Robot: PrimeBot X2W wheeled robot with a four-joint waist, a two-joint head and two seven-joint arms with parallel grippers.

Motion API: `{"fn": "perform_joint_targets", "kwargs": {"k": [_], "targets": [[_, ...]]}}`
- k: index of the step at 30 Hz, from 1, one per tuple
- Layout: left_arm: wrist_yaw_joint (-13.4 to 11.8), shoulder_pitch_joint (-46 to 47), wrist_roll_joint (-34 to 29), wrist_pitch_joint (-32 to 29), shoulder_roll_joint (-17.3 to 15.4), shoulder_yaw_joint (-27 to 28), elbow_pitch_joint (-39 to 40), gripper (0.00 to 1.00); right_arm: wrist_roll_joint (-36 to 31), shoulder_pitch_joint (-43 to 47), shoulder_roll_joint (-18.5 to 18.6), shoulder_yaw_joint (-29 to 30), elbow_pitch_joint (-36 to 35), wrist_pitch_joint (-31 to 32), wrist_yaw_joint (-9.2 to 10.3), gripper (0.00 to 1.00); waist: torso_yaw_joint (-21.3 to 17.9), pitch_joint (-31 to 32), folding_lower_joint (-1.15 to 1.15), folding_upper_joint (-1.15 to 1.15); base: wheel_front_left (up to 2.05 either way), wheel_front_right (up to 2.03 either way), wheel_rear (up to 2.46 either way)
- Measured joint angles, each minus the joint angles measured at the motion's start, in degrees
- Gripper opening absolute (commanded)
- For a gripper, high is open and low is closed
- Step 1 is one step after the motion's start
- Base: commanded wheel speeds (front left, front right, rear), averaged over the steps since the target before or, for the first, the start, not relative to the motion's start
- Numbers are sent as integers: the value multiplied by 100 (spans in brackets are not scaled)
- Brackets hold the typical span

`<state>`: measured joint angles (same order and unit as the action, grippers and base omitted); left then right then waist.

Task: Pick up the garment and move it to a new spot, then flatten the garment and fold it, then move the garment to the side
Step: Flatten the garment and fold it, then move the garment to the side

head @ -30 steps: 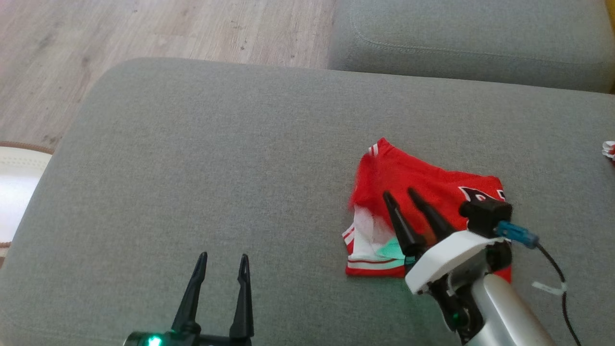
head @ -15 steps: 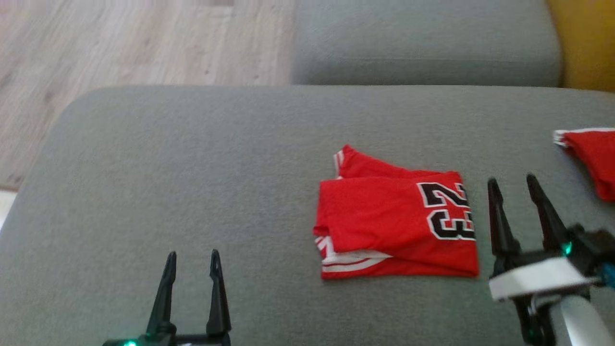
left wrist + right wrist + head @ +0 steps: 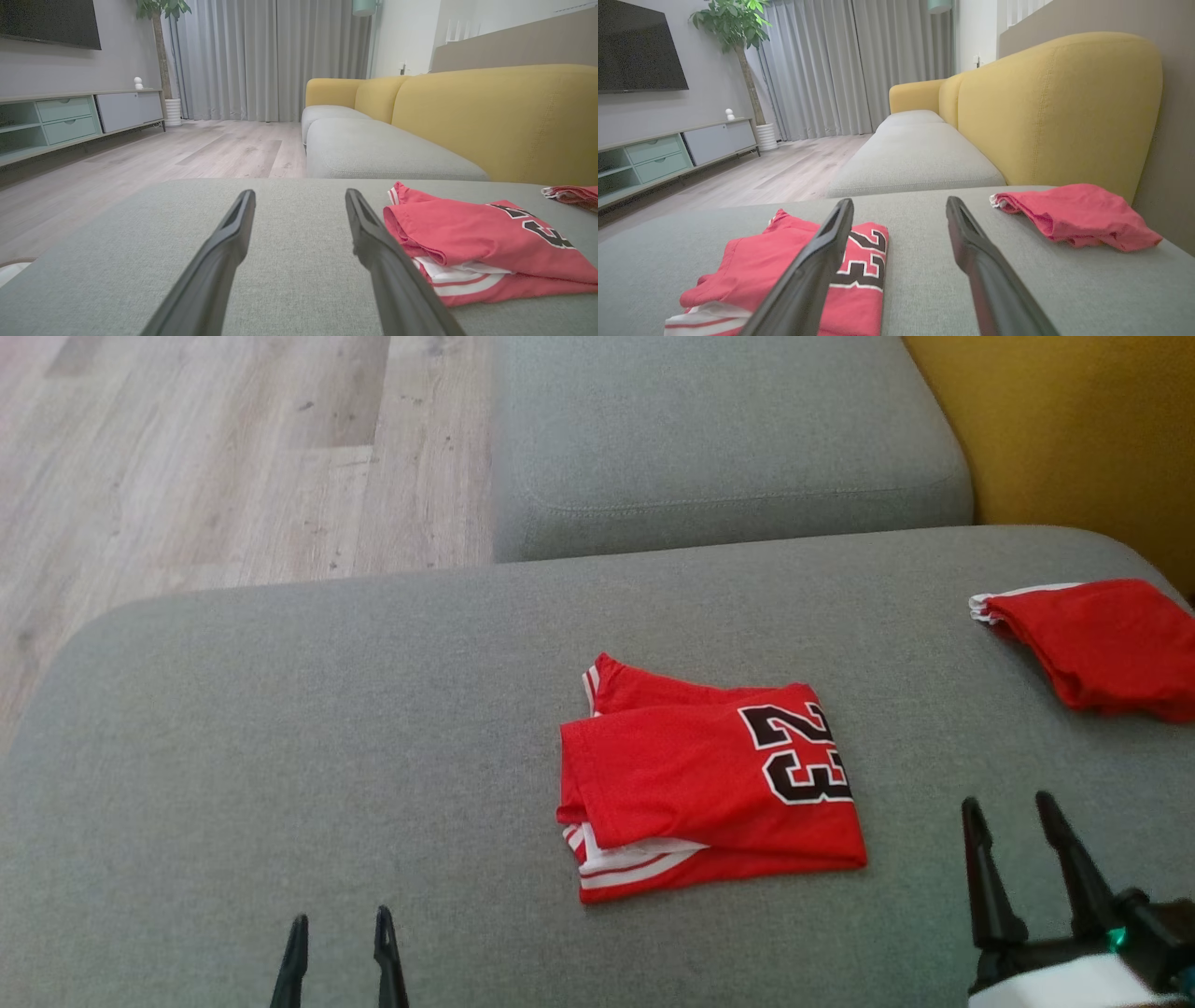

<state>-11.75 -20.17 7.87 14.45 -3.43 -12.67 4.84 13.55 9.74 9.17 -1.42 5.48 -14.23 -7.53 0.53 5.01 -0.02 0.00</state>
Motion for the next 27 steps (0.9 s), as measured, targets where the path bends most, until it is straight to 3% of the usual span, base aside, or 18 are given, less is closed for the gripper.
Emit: {"fn": "perform_joint_targets", "kwargs": {"k": [14,27], "targets": [[226,-133,-147,0,-1,66,30,100,51,160,-93,-115,63,-7,-1,100,62,110,1,0,0,0,0],[272,-133,-146,0,-1,66,25,100,76,234,-89,-157,188,-8,-1,100,140,97,1,0,0,0,0]]}}
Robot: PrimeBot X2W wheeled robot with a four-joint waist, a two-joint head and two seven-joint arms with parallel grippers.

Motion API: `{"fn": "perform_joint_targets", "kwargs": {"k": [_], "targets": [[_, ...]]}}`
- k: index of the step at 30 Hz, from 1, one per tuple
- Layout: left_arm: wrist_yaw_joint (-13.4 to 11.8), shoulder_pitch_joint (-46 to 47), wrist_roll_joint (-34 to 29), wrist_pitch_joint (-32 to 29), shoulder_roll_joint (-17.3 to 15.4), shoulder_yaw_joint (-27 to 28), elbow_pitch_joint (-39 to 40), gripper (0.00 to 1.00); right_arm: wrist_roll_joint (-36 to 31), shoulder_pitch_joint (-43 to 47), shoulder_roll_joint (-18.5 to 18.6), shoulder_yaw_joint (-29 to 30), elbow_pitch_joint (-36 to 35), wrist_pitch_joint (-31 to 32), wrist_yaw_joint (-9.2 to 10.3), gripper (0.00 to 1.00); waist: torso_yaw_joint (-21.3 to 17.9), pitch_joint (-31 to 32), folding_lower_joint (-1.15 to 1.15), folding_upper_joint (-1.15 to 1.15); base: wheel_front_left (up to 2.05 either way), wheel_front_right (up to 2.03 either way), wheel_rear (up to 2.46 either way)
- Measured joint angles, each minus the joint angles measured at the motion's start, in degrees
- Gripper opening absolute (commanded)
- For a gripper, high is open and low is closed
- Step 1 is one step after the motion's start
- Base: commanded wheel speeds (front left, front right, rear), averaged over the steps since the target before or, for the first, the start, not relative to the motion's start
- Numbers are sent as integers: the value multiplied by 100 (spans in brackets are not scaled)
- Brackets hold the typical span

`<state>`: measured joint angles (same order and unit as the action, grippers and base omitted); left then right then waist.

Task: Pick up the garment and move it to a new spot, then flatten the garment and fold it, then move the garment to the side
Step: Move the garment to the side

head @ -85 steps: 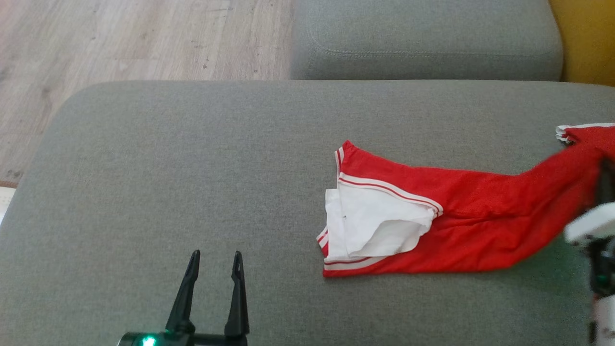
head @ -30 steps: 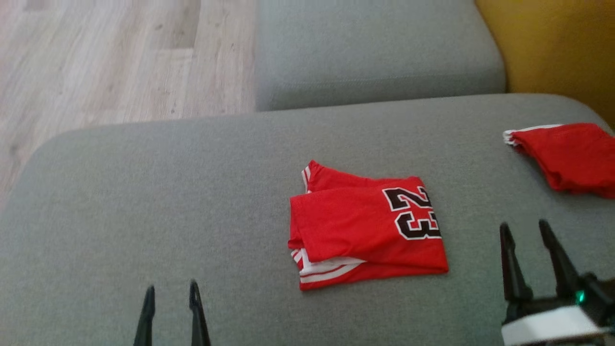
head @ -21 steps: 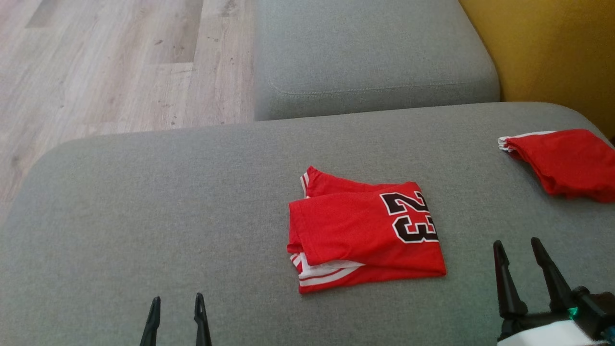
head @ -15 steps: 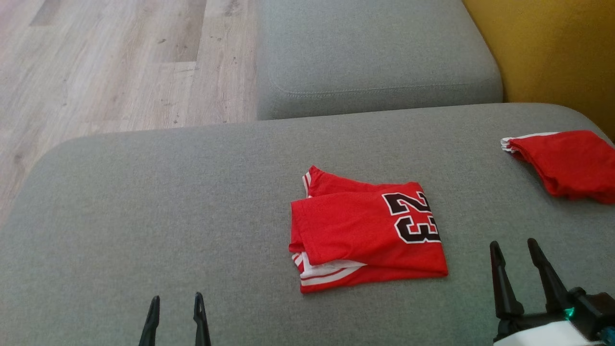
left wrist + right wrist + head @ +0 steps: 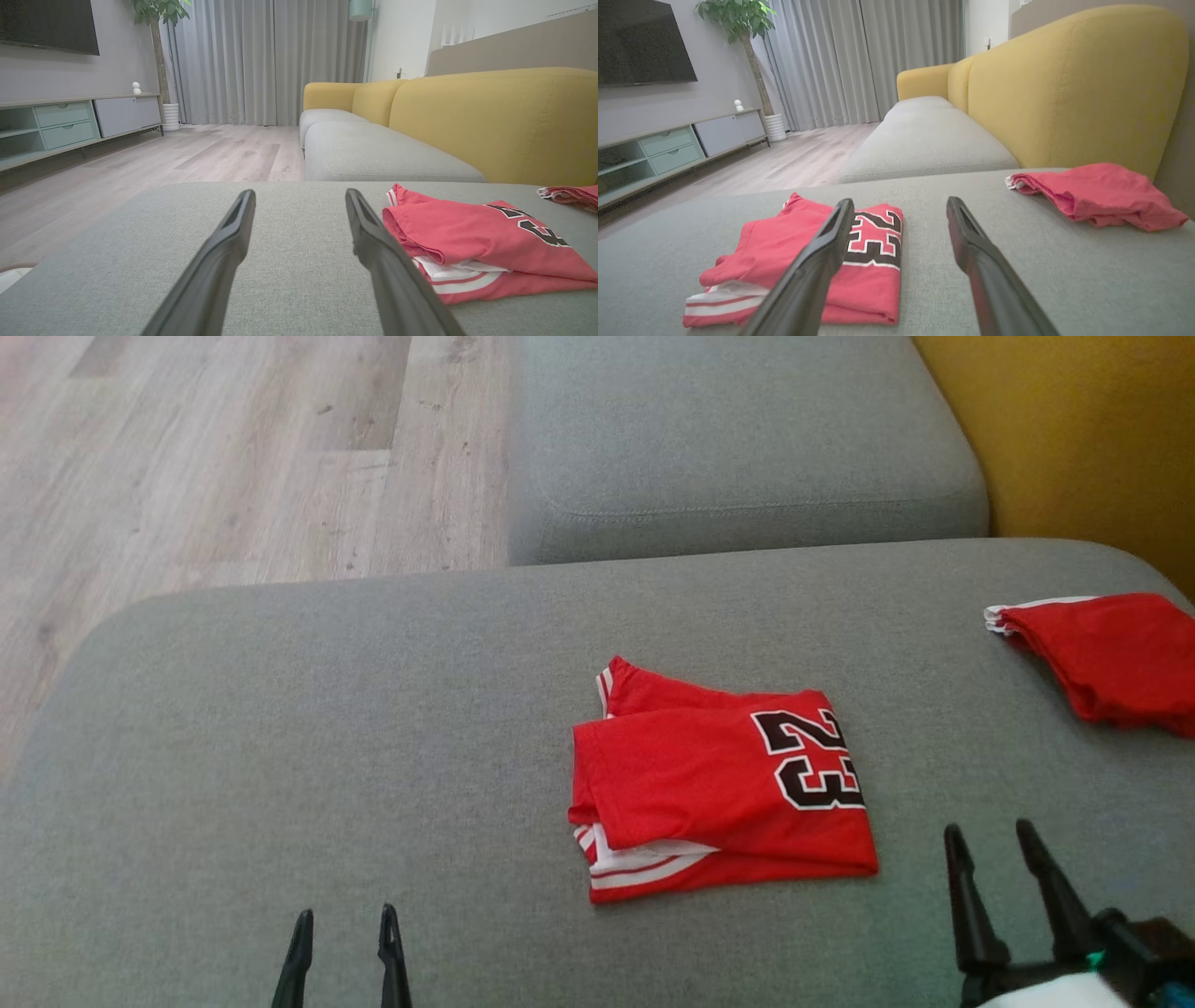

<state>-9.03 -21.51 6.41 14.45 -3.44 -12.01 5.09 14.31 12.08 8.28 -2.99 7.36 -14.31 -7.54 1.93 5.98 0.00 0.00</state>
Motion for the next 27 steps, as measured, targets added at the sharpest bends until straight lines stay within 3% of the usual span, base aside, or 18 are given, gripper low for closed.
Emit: {"fn": "perform_joint_targets", "kwargs": {"k": [6,13,21,27], "targets": [[-2,21,0,0,0,-94,-2,100,575,-289,189,-378,881,70,0,100,101,-151,0,0,0,0,0],[49,347,-18,0,0,-264,-115,100,2321,-1691,586,-973,1780,1189,1,100,330,-480,1,0,0,0,0],[98,804,-46,0,2,-382,-193,100,4174,-2438,1233,-1276,2330,2524,0,100,644,-988,2,0,0,0,0],[89,866,-46,0,3,-453,-248,100,5025,-2479,1338,-1661,2309,2955,0,100,824,-1174,1,0,0,0,0]]}}
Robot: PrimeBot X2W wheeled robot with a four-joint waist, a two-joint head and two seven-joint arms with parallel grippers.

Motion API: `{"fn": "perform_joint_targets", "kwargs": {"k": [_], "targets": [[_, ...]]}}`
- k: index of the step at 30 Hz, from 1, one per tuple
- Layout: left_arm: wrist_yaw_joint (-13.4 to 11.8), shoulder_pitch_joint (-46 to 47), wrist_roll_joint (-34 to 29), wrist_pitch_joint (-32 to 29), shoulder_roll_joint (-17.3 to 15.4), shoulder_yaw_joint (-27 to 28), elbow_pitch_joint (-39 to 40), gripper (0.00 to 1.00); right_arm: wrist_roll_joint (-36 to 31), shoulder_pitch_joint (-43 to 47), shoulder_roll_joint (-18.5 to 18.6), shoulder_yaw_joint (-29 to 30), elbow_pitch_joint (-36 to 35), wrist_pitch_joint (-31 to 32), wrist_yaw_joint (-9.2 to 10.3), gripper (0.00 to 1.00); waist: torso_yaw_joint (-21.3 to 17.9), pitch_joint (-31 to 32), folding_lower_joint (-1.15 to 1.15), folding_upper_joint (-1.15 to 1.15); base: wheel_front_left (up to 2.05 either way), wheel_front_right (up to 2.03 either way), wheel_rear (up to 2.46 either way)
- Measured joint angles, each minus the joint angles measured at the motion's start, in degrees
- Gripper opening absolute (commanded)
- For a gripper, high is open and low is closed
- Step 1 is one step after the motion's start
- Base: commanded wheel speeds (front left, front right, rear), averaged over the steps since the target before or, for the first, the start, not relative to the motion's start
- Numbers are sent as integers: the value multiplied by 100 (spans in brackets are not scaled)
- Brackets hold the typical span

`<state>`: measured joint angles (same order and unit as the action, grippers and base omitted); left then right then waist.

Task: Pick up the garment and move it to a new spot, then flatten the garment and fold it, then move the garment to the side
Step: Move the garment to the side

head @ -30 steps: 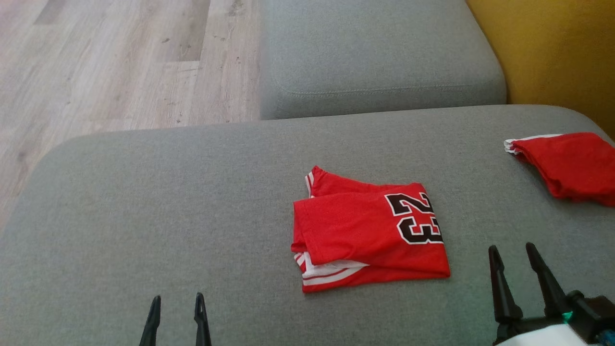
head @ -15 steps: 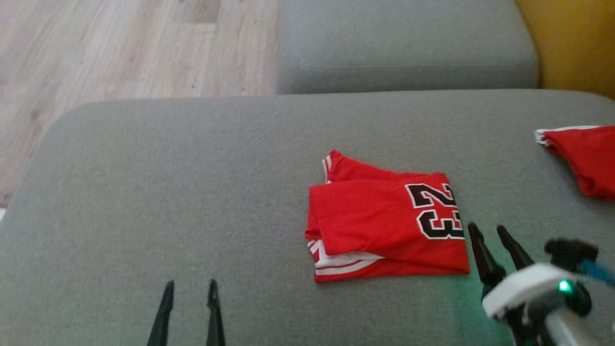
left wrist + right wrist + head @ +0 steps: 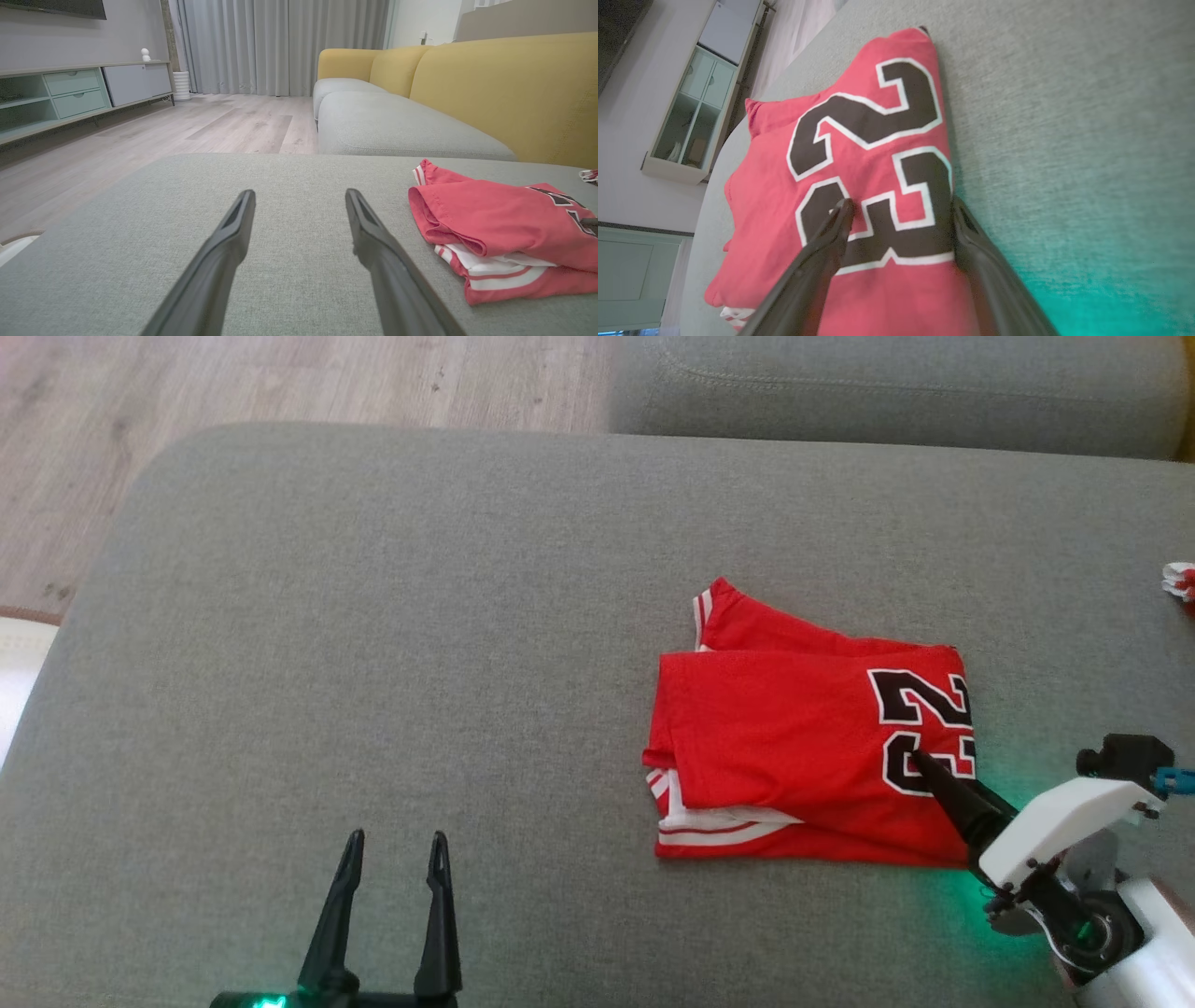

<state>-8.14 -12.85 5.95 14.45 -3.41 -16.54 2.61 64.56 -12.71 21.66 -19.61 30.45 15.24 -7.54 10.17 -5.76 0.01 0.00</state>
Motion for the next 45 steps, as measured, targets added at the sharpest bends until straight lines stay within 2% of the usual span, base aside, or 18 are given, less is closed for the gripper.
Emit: {"fn": "perform_joint_targets", "kwargs": {"k": [1,2,3,4,7,13,17,25,30,35,36,37,39,42,43,44,45], "targets": [[-25,7,0,0,0,-8,2,100,89,-1,29,-58,-49,-1,0,100,14,-20,0,0,0,0,0],[-48,13,0,0,0,-12,3,100,174,-1,48,-86,-91,-18,1,85,21,-39,0,0,0,0,0],[-53,27,0,0,0,-15,3,100,235,-1,64,-105,-111,-59,0,29,27,-57,0,0,0,0,0],[-53,27,0,0,0,-15,3,100,235,-1,64,-105,-111,-59,0,0,27,-57,0,0,0,0,0],[-101,121,0,0,1,-32,19,100,372,-1,130,-203,-114,-247,1,0,33,-101,0,0,0,0,0],[-152,177,1,0,3,-74,31,100,398,-185,566,-434,-227,-622,0,0,-44,-201,-1,0,0,0,0],[-152,279,5,1,3,-159,77,100,154,-577,1122,-522,-166,-849,1,0,-138,-350,-1,0,0,0,0],[-208,776,-69,3,9,-267,249,100,-380,-1685,2417,-448,-118,-808,0,0,-363,-895,0,0,0,0,0],[-222,1178,-186,19,18,-392,321,100,-985,-2106,3244,-109,-11,-544,0,0,-462,-1316,0,0,0,0,0],[-210,1468,-169,25,22,-424,387,100,-1583,-2110,3668,573,332,-403,0,0,-508,-1648,1,0,0,0,0],[-201,1510,-146,25,24,-422,390,100,-1714,-2123,3667,767,465,-403,0,27,-520,-1682,1,0,0,0,0],[-193,1527,-130,25,24,-421,390,100,-1867,-2151,3655,891,573,-404,0,100,-539,-1692,2,0,0,0,0],[-189,1524,-40,25,27,-421,404,100,-2279,-2181,3571,1093,643,-460,0,100,-569,-1644,0,0,0,0,0],[-186,1513,170,25,27,-426,452,100,-2828,-2191,3156,1374,600,-712,0,100,-599,-1497,-1,0,0,0,0],[-165,1510,215,25,27,-425,453,100,-3025,-2184,2951,1432,552,-801,0,100,-604,-1431,-1,0,0,0,0],[-138,1488,237,25,30,-409,439,100,-3326,-2084,2453,1440,369,-940,0,100,-617,-1269,-1,0,0,0,0],[-143,1461,235,25,32,-391,427,100,-3386,-1967,2175,1449,231,-1024,0,100,-626,-1177,-1,0,0,0,0]]}}
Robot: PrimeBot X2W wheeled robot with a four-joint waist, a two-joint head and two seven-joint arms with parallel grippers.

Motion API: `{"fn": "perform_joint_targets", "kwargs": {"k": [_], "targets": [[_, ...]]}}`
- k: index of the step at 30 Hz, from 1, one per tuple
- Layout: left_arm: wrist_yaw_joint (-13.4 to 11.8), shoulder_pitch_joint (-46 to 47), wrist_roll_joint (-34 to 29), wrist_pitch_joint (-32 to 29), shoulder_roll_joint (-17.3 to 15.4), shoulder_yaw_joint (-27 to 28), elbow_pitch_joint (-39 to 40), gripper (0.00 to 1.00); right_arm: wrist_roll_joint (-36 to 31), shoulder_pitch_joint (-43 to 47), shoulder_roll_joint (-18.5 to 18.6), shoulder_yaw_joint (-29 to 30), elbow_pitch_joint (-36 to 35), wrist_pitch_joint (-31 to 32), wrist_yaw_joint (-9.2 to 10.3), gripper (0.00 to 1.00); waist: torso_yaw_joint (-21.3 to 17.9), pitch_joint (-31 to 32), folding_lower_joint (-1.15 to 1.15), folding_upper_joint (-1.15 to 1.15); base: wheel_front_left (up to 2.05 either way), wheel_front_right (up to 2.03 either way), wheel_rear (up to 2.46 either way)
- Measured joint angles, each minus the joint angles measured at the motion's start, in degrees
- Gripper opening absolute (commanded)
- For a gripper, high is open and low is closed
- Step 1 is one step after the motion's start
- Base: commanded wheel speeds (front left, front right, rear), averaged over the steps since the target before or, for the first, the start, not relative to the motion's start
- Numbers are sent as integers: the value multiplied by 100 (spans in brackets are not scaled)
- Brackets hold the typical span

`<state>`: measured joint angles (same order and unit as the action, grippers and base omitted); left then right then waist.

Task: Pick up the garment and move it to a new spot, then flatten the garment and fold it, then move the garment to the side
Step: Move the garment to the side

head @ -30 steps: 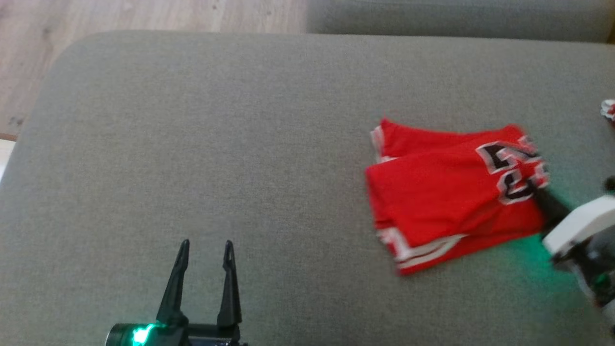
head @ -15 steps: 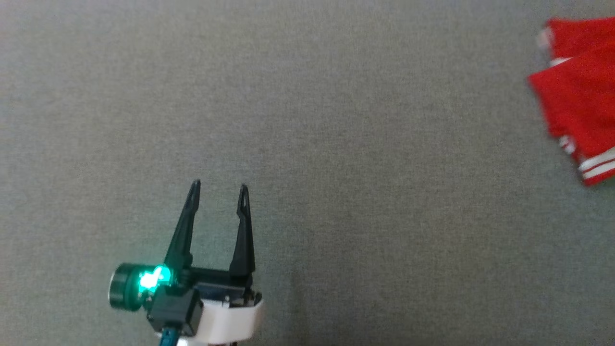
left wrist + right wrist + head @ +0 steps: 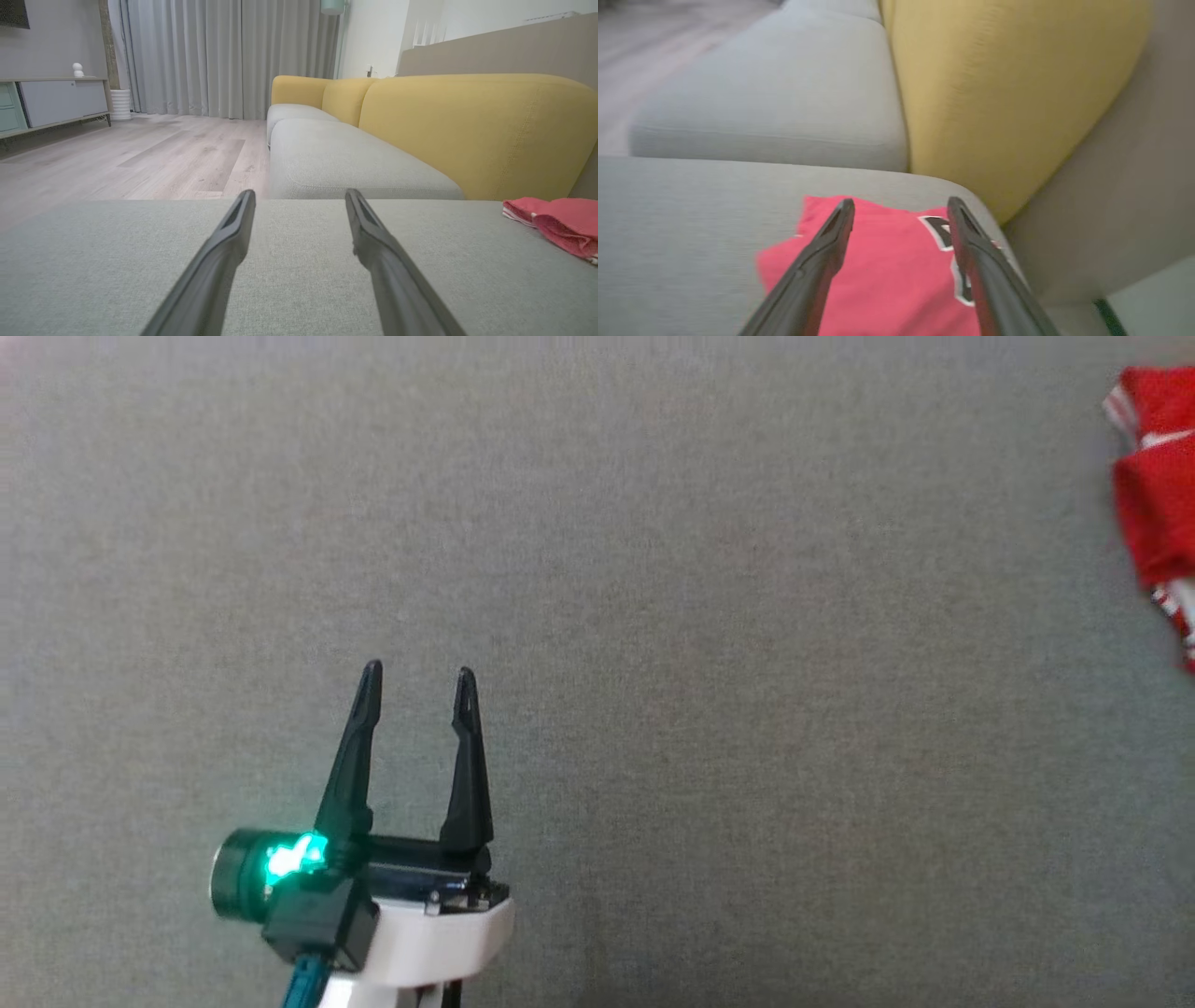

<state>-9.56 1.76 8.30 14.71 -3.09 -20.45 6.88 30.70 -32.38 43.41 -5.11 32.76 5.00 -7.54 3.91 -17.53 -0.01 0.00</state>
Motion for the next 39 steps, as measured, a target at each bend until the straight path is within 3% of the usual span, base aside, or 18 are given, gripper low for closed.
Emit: {"fn": "perform_joint_targets", "kwargs": {"k": [8,15,26,31,39], "targets": [[0,-723,-67,0,-3,221,-212,100,-204,1434,-1868,-326,-848,-923,0,100,-102,930,-1,0,0,0,0],[-10,-1194,75,0,-7,236,-420,100,-833,2236,-2899,-755,-1133,-1823,0,100,-179,1701,-2,0,0,0,0],[-51,-1583,-33,0,-10,403,-352,100,-1931,3516,-3775,197,-2716,-1923,0,100,-196,2105,0,0,0,0,0],[-44,-1801,-54,-1,-14,565,-272,100,-2086,4228,-3918,359,-2842,-1931,0,100,-194,2194,0,0,0,0,0],[20,-1868,-100,-1,-15,609,-235,100,-2085,4444,-3996,360,-2986,-1931,0,100,-270,2250,0,0,0,0,0]]}}
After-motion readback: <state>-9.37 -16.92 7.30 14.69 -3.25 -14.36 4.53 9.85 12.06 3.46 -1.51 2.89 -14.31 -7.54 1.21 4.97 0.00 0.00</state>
